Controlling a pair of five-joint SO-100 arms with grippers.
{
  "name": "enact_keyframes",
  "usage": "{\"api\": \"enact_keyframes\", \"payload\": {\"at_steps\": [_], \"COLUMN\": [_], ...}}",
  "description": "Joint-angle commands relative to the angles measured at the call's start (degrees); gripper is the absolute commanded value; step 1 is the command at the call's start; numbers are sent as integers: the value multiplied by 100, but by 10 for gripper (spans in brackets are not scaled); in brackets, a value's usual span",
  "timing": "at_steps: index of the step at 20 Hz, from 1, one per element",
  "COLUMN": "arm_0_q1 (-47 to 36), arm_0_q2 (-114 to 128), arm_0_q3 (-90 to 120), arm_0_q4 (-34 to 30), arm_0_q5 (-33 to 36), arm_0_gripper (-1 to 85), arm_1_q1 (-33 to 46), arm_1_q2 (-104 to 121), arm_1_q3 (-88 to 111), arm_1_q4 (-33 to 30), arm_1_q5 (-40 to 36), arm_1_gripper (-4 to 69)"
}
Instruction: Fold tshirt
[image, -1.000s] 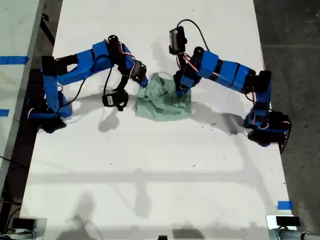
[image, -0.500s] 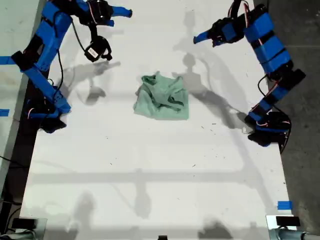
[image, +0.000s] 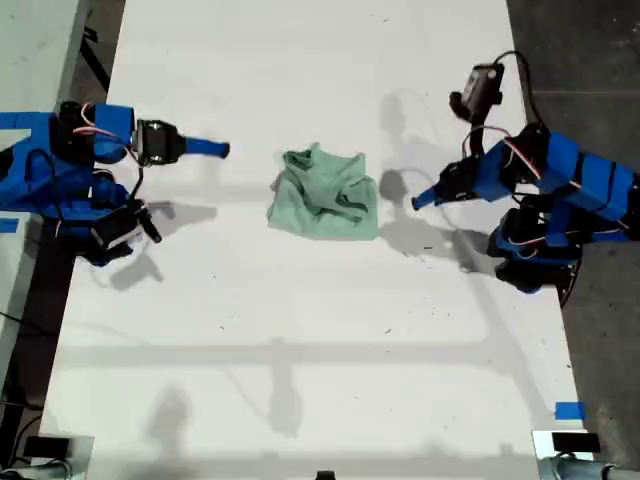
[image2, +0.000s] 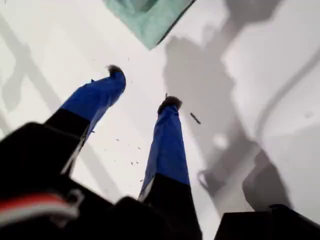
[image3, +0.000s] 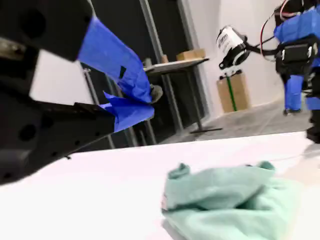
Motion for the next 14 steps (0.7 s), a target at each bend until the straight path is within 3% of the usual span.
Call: {"api": "enact_keyframes", "payload": {"at_steps": [1, 2, 5, 8, 10, 14], "arm_0_q1": [747, 817, 861, 949, 817, 650], "arm_0_q2": [2057, 2610, 3841, 3929, 3929, 3929], "arm_0_q3": [2074, 2470, 3340, 3674, 3683, 3700], "arm_0_q4": [-343, -202, 202, 141, 290, 448], "arm_0_q5": [-1028, -1143, -1362, -1397, -1397, -1397], "arm_0_gripper": [1, 1, 1, 1, 1, 49], "arm_1_q1": [-1169, -1424, -1854, -1916, -1767, -1521], "arm_1_q2": [1644, 2364, 5045, 5080, 5001, 2294], "arm_1_q3": [1556, 2109, 3639, 3929, 3700, 2303], "arm_1_q4": [-501, -536, 132, -70, -439, -2127], "arm_1_q5": [1090, 1318, 1828, 1863, 1591, 1055], "arm_1_gripper": [51, 3, -12, -12, -10, -10]}}
